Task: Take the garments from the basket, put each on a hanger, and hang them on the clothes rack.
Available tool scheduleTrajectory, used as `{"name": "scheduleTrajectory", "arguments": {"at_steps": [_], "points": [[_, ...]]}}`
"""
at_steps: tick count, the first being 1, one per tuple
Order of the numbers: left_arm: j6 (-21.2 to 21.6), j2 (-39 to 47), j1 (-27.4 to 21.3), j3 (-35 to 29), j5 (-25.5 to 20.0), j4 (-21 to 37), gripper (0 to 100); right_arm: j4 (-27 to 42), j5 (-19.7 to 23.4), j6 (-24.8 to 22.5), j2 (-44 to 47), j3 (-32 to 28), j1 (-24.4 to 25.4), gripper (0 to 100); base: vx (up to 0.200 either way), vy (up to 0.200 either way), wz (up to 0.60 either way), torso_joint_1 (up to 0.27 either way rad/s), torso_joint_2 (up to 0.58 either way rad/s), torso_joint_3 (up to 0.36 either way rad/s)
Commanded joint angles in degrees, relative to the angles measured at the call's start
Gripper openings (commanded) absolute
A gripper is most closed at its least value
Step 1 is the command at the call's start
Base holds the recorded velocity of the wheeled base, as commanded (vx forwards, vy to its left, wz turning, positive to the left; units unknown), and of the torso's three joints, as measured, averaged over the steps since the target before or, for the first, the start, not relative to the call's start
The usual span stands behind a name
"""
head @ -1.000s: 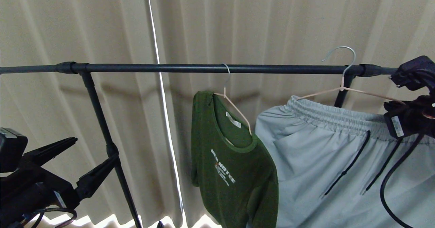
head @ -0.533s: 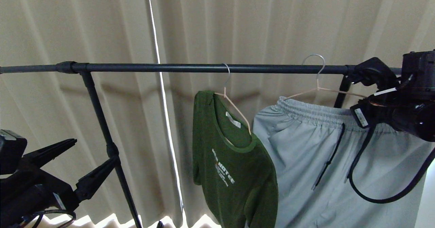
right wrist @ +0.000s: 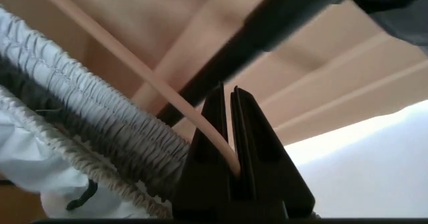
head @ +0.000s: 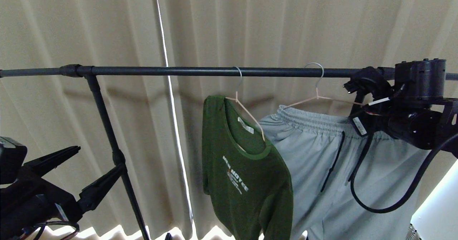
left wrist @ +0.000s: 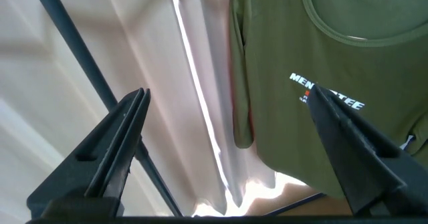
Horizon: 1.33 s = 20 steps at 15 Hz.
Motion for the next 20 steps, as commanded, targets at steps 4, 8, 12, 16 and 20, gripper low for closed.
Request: {"name": "scheduleTrajectory", "arguments": {"at_steps": [4, 8, 12, 16, 20], "points": [[0.0, 0.1, 0.0, 0.0, 0.0, 0.0, 100, 0.0, -0.1, 0.0, -0.5, 1.5, 2.5, 100, 0.0, 0.0, 0.0, 0.0, 0.0, 0.0], [0.0, 0.2, 0.0, 0.3, 0.0, 0.0, 100, -0.1, 0.6, 4.2, -4.8, 5.7, 4.3, 100, 0.0, 0.0, 0.0, 0.0, 0.0, 0.0], [0.0, 0.2, 0.3, 0.1, 0.1, 0.0, 100, -4.8, 6.1, 10.0, -9.2, 11.1, 5.1, 100, 0.0, 0.0, 0.0, 0.0, 0.0, 0.0], [0.0, -0.2, 0.5, 0.3, 0.3, 0.0, 100, -17.4, 14.1, 10.1, -16.6, 22.2, 4.8, 100, 0.0, 0.0, 0.0, 0.0, 0.0, 0.0], [-0.3, -3.8, 4.2, 2.2, 0.5, 0.1, 100, -20.1, 17.3, 10.0, -27.7, 29.6, 4.7, 100, 0.0, 0.0, 0.0, 0.0, 0.0, 0.0]]}}
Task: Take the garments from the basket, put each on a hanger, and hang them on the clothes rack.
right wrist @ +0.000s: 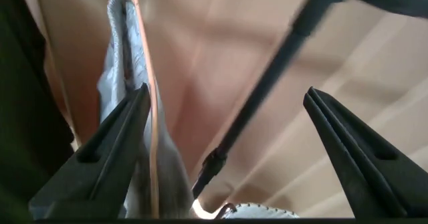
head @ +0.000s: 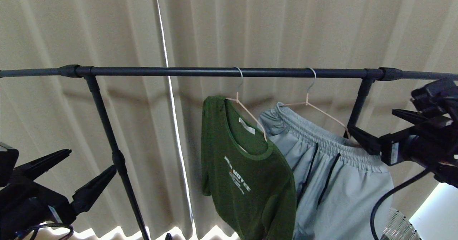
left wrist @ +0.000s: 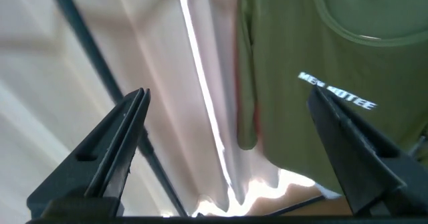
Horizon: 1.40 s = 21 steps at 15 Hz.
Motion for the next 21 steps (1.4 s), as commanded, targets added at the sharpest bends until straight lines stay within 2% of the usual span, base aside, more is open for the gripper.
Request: {"name": "scheduleTrajectory", "arguments": {"at_steps": [1, 2, 6, 8, 9, 12, 13, 15, 16, 17, 18, 21], "points": [[0.0, -3.7, 3.2, 1.0, 0.0, 0.1, 100, 0.0, 4.2, -0.1, -10.8, 6.0, -0.1, 100, 0.0, 0.0, 0.0, 0.0, 0.0, 0.0], [0.0, -5.2, 5.1, 1.1, 0.0, 0.3, 100, -0.1, 5.7, -0.1, -12.7, 8.0, -0.1, 100, 0.0, 0.0, 0.0, 0.0, 0.0, 0.0], [0.0, -9.5, 12.1, 4.8, 0.0, 0.5, 100, 0.3, 5.8, 2.1, -20.1, 12.4, -0.1, 100, 0.0, 0.0, 0.0, 0.0, 0.0, 0.0], [-0.2, -12.1, 14.7, 7.9, -0.1, 0.5, 100, 3.8, 5.7, 2.1, -24.5, 14.4, -2.4, 100, 0.0, 0.0, 0.0, 0.0, 0.0, 0.0], [-0.4, -14.7, 15.4, 7.9, 0.0, 1.6, 100, 8.0, 5.8, 2.2, -27.6, 14.5, -4.0, 100, 0.0, 0.0, 0.0, 0.0, 0.0, 0.0], [-1.0, -25.8, 15.3, 7.9, -0.1, 13.7, 100, 19.0, 5.3, 3.1, -35.7, 14.9, -5.1, 100, 0.0, 0.0, 0.0, 0.0, 0.0, 0.0], [-1.0, -32.9, 15.3, 7.9, -0.1, 21.2, 100, 26.0, 5.1, 3.1, -40.4, 15.0, -6.6, 100, 0.0, 0.0, 0.0, 0.0, 0.0, 0.0], [-1.0, -41.7, 15.3, 7.9, -0.1, 30.5, 100, 35.4, 5.0, 3.1, -46.0, 14.9, -9.9, 100, 0.0, 0.0, 0.0, 0.0, 0.0, 0.0], [-0.9, -48.9, 15.3, 7.5, -0.1, 39.0, 100, 41.1, 5.1, 3.1, -50.2, 14.9, -13.2, 100, 0.0, 0.0, 0.0, 0.0, 0.0, 0.0], [-0.9, -53.3, 15.2, 6.8, -0.1, 44.8, 100, 44.2, 5.1, 3.1, -52.9, 15.1, -15.7, 100, 0.0, 0.0, 0.0, 0.0, 0.0, 0.0], [-0.7, -56.1, 15.1, 7.1, -0.1, 48.7, 100, 47.2, 5.1, 3.1, -55.1, 15.1, -17.6, 100, 0.0, 0.0, 0.0, 0.0, 0.0, 0.0], [-1.6, -56.5, 14.7, 7.2, -0.7, 49.7, 100, 56.1, 5.1, 3.1, -62.9, 15.1, -21.0, 100, 0.0, 0.0, 0.0, 0.0, 0.0, 0.0]]}}
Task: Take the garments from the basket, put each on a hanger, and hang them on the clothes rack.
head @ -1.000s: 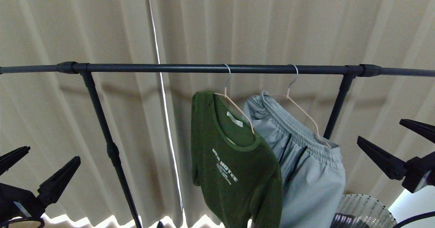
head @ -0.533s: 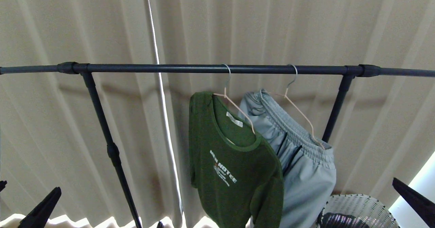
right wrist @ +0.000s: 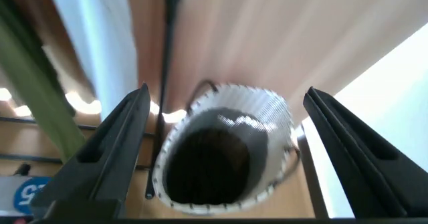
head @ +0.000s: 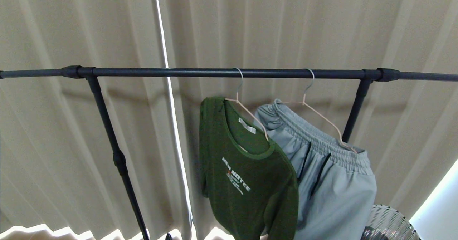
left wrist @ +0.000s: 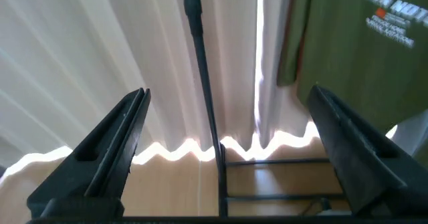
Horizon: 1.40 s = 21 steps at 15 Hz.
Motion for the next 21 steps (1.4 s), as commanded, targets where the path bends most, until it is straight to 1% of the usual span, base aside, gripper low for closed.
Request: {"name": "scheduleTrajectory", "arguments": {"at_steps": [1, 2, 3, 5, 6, 7, 8, 9, 10, 11, 13, 14, 16, 18, 19, 21], "points": [[0.0, -4.3, -1.1, 0.0, -0.5, 0.1, 100, 5.4, 0.0, 0.0, -9.9, 0.1, -3.2, 100, 0.0, 0.0, 0.0, 0.0, 0.0, 0.0], [0.2, -4.0, -2.3, 0.0, -0.7, 0.1, 100, 7.3, 0.0, 0.0, -11.7, 0.1, -3.5, 100, 0.0, 0.0, 0.0, 0.0, 0.0, 0.0], [0.2, -3.5, -4.8, -0.1, -0.8, 0.1, 100, 9.0, 0.1, 0.1, -14.1, 0.2, -3.6, 100, 0.0, 0.0, 0.0, 0.0, 0.0, 0.0], [-0.8, -4.0, -8.5, -0.1, -0.7, 0.2, 100, 9.0, 0.1, 1.7, -16.6, 0.3, -2.8, 100, 0.0, 0.0, 0.0, 0.0, 0.0, 0.0], [-1.6, -4.0, -8.4, 0.0, -0.7, 0.1, 100, 9.1, 0.1, 2.3, -17.4, 0.3, -2.3, 100, 0.0, 0.0, 0.0, 0.0, 0.0, 0.0], [-3.1, -4.0, -8.4, 0.1, -0.1, 0.0, 100, 9.0, 0.1, 5.8, -17.5, 0.5, -2.2, 100, 0.0, 0.0, 0.0, 0.0, 0.0, 0.0], [-3.7, -4.0, -8.4, 0.1, 0.5, 0.0, 100, 9.0, 0.0, 7.1, -17.5, 0.5, -2.2, 100, 0.0, 0.0, 0.0, 0.0, 0.0, 0.0], [-4.7, -4.0, -8.3, 0.2, 3.7, 0.1, 100, 9.2, 0.0, 9.7, -17.5, 0.5, -2.2, 100, 0.0, 0.0, 0.0, 0.0, 0.0, 0.0], [-4.8, -4.0, -8.1, 0.1, 5.1, 0.3, 100, 9.2, -0.1, 10.0, -17.5, 0.5, -2.2, 100, 0.0, 0.0, 0.0, 0.0, 0.0, 0.0], [-4.8, -4.0, -7.3, 0.0, 5.3, 0.4, 100, 9.2, -0.1, 10.0, -17.5, 0.5, -2.2, 100, 0.0, 0.0, 0.0, 0.0, 0.0, 0.0], [-5.1, -3.8, 0.3, 0.0, 5.9, 0.5, 100, 9.3, -0.1, 10.0, -17.5, 0.5, -2.2, 100, 0.0, 0.0, 0.0, 0.0, 0.0, 0.0], [-5.4, -3.8, 0.4, 0.1, 6.0, 0.4, 100, 9.3, -0.1, 10.0, -17.5, 0.5, -2.2, 100, 0.0, 0.0, 0.0, 0.0, 0.0, 0.0], [-7.8, -3.8, 0.4, 0.3, 5.8, 0.2, 100, 9.3, -0.1, 10.2, -17.5, 0.5, -2.2, 100, 0.0, 0.0, 0.0, 0.0, 0.0, 0.0], [-7.8, -3.8, 0.4, 0.3, 5.5, 0.2, 100, 8.8, 0.7, 10.2, -17.5, 0.8, -2.2, 100, 0.0, 0.0, 0.0, 0.0, 0.0, 0.0], [-7.7, -3.9, 0.4, 0.6, 5.2, -0.1, 100, 7.6, 1.9, 10.3, -17.5, 1.5, -2.2, 100, 0.0, 0.0, 0.0, 0.0, 0.0, 0.0], [-7.5, -3.9, 0.4, 0.7, 4.4, -0.8, 100, 6.6, 6.0, 10.3, -17.5, 1.7, -2.2, 100, 0.0, 0.0, 0.0, 0.0, 0.0, 0.0]]}}
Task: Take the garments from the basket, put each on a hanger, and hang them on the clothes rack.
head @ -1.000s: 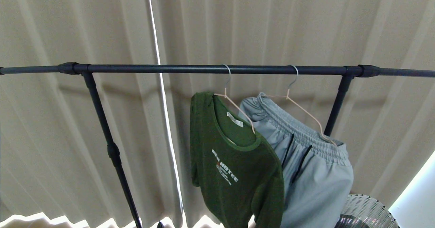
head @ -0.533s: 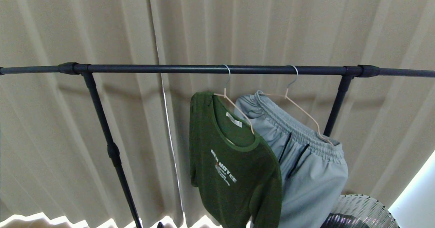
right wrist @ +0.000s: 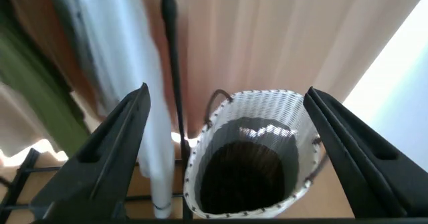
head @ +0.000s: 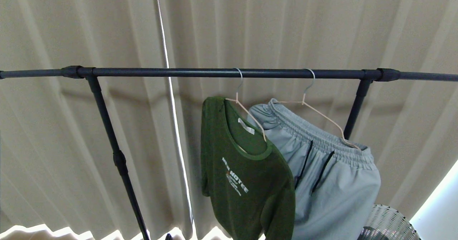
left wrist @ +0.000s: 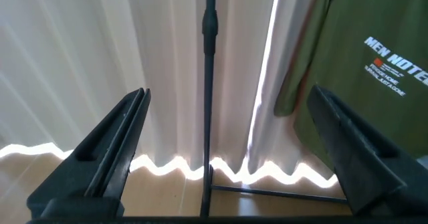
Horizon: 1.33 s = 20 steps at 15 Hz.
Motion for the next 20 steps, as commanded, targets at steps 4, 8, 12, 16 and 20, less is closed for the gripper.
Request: {"name": "scheduleTrajectory", "arguments": {"at_steps": [4, 8, 12, 16, 20], "points": [[2.5, 0.3, -0.1, 0.1, -7.5, -1.4, 100, -5.0, 8.5, 0.0, 0.1, 2.6, 0.0, 100, 0.0, 0.0, 0.0, 0.0, 0.0, 0.0], [1.9, 0.2, -0.1, 0.1, -7.9, -3.9, 100, -25.5, 7.0, 0.2, 0.1, 13.1, 0.0, 100, 0.0, 0.0, 0.0, 0.0, 0.0, 0.0], [-2.6, 0.4, -0.1, 0.1, -11.2, -4.1, 100, -26.3, 7.1, -0.4, 0.1, 13.1, 0.0, 100, 0.0, 0.0, 0.0, 0.0, 0.0, 0.0], [-2.7, 0.3, -0.1, 0.1, -11.6, -4.1, 100, -26.3, 7.0, -0.7, 0.1, 13.1, 0.0, 100, 0.0, 0.0, 0.0, 0.0, 0.0, 0.0], [-4.7, 0.3, -0.1, 0.1, -11.2, -4.2, 100, -26.3, 7.0, -0.9, 0.1, 13.1, 0.0, 100, 0.0, 0.0, 0.0, 0.0, 0.0, 0.0]]}}
